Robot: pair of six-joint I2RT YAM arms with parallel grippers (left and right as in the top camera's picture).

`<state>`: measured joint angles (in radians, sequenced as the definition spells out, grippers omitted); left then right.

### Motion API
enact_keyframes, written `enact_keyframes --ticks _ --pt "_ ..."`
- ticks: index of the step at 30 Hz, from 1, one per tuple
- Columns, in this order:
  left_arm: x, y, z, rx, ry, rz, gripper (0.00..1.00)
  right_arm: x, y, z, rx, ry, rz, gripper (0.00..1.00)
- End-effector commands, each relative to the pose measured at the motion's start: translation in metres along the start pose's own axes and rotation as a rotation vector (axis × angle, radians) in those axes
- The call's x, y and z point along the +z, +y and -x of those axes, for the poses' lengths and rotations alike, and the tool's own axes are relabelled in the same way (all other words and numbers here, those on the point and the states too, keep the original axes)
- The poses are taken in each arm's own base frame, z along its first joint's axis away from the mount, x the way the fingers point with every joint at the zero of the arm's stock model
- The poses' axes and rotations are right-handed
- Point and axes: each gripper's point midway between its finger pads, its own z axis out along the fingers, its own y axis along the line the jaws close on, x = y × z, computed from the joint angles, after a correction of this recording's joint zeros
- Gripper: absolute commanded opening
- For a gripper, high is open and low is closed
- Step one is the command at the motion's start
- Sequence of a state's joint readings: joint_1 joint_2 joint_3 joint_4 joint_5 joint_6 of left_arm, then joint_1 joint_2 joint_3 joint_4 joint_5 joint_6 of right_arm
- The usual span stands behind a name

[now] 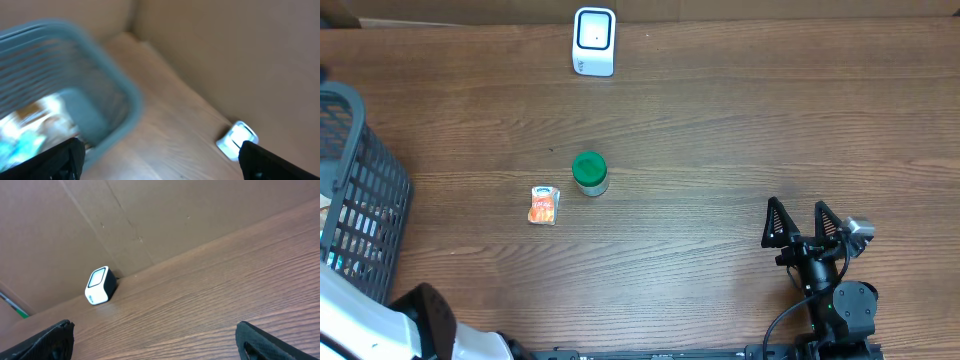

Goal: Scan the item barcode
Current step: 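Reach into the basket and grasp the teal tissue pack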

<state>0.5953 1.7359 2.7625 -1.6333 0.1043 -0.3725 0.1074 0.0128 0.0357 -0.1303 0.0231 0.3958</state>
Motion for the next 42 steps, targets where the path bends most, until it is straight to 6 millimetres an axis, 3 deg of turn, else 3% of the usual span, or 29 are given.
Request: enact_keyframes --ticks 1,5,12,17,24,29,34,42 --pt "0.007 0.05 0.008 -0.143 -0.003 0.142 0.95 0.0 0.002 -0.001 -0.005 -0.002 0.012 1.0" --pt "0.022 0.111 0.003 -0.202 0.056 0.321 0.89 0.0 0.002 -0.001 -0.005 -0.002 0.012 1.0" --pt "0.061 0.183 -0.037 -0.294 0.26 0.513 0.87 0.0 0.002 -0.001 -0.005 -0.002 0.012 1.0" --pt "0.09 0.222 -0.058 -0.21 0.347 0.616 0.87 0.0 0.002 -0.001 -0.005 -0.002 0.012 1.0" --pt "0.143 0.253 -0.099 -0.1 0.46 0.612 0.85 0.0 0.002 -0.001 -0.005 -0.002 0.012 1.0" --pt "0.17 0.289 -0.136 -0.029 0.511 0.704 0.86 0.0 0.002 -0.001 -0.005 -0.002 0.012 1.0" --pt "0.21 0.287 -0.168 0.108 0.551 0.531 0.9 0.0 0.002 -0.001 -0.005 -0.002 0.012 1.0" --pt "0.226 0.304 -0.19 0.185 0.552 0.547 0.81 0.0 0.002 -0.001 -0.005 -0.002 0.012 1.0"
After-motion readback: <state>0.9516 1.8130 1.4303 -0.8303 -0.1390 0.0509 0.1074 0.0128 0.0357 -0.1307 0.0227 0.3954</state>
